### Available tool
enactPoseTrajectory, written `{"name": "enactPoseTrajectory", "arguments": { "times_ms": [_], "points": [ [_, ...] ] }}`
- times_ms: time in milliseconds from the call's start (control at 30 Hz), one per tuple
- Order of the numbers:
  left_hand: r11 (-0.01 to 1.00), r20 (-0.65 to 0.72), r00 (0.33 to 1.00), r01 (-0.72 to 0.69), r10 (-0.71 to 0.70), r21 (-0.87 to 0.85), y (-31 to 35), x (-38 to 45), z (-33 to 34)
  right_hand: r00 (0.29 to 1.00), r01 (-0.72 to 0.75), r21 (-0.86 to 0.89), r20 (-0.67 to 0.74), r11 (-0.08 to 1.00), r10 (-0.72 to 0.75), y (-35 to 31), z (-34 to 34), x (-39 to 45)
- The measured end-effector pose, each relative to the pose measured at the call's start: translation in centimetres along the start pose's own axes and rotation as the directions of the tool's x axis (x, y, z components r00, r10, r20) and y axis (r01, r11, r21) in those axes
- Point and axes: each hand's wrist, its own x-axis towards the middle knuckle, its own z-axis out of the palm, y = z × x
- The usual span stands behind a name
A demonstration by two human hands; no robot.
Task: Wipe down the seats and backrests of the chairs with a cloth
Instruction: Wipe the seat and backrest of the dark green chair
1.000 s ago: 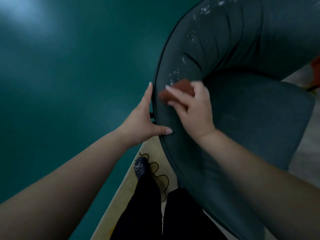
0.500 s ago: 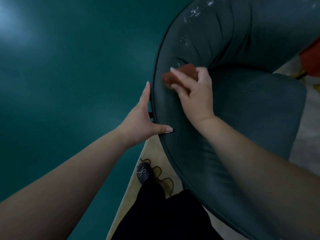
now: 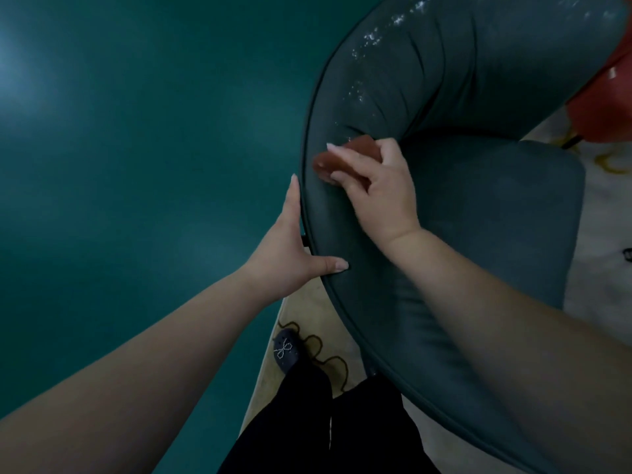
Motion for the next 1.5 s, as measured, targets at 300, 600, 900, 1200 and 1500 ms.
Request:
{"name": "enactPoseTrajectory", "arguments": {
  "times_ms": [300, 600, 900, 1200, 1500],
  "points": [
    [0.999, -0.002, 1.0, 0.0, 0.0, -0.042, -1.0, 0.3, 0.1, 0.944, 0.252, -0.135, 0.254, 0.958, -0.212, -1.7, -1.9, -3.6],
    [0.999, -0.02, 1.0, -0.009, 0.008, -0.047, -1.0, 0.4, -0.1, 0.986, 0.151, -0.016, 0.076, 0.988, -0.149, 0.0, -1.0, -4.7],
    [0.999, -0.018, 1.0, 0.024, -0.025, -0.02, 1.4, 3.3, -2.1, 0.988, -0.058, 0.071, -0.138, 0.996, 0.067, 2.2, 1.0, 5.2],
    [0.999, -0.01, 0.999, 0.044, -0.044, 0.017, 3.5, 6.1, -3.2, 0.99, 0.141, -0.025, -0.026, 0.99, -0.142, 2.8, -0.6, 3.4],
    [0.999, -0.052, 0.998, 0.048, -0.047, 0.018, 3.6, 6.7, -3.4, 0.995, 0.033, 0.158, -0.094, 0.987, -0.018, 2.9, 0.0, 1.1]
  ]
}}
